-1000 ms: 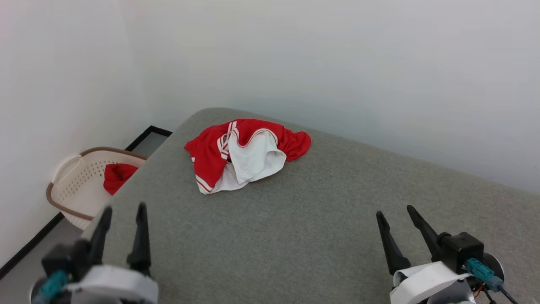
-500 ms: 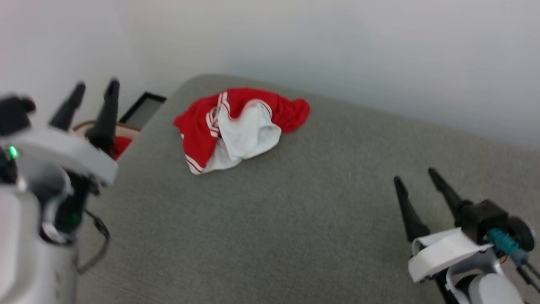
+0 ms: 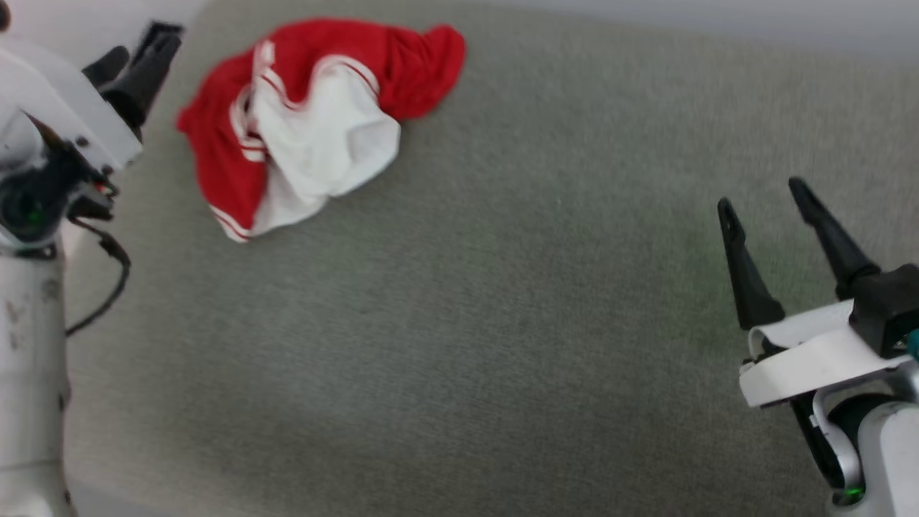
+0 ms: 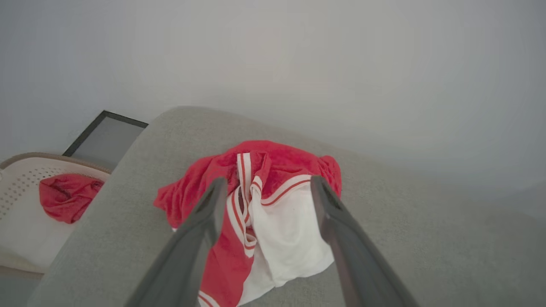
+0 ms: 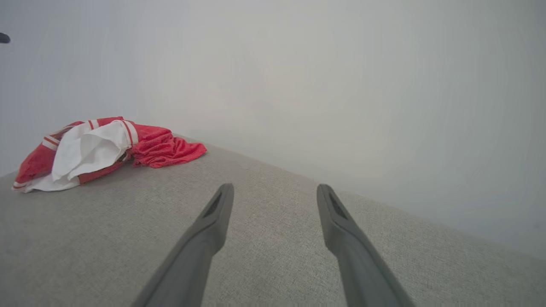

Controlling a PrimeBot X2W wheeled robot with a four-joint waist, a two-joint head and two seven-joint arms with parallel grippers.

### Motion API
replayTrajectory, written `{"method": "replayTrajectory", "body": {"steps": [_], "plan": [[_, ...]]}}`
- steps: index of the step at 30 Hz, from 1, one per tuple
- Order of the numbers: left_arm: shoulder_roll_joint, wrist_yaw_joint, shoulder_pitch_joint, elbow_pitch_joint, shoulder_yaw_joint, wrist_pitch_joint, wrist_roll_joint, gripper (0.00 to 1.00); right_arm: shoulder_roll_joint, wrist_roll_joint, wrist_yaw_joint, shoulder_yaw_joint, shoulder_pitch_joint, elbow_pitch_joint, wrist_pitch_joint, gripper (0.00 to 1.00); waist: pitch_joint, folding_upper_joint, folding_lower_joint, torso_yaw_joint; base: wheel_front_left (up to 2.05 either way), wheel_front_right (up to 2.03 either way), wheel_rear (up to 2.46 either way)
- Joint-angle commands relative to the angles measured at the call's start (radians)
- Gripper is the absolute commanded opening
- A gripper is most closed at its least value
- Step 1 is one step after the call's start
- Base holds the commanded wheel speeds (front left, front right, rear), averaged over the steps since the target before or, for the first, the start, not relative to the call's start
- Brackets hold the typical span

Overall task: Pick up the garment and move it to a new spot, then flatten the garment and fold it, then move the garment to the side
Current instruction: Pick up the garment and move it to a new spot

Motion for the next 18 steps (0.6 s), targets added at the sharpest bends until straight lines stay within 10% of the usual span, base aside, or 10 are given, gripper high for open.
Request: {"method": "replayTrajectory", "body": {"steps": [1,18], "plan": [[0.001,0.002,-0.023,0.012,-0.004,0.008,-0.005,1.00,-0.002,-0.007,0.000,0.001,-0.018,-0.009,0.001,1.00,0.160,0.0000,-0.0001,-0.086,0.00,0.00,0.00],[-0.003,0.006,-0.209,0.454,-0.144,0.164,0.064,1.00,-0.025,-0.024,0.000,0.012,-0.063,-0.134,0.066,1.00,0.307,0.0000,-0.0001,-0.135,0.00,0.00,0.00]]}}
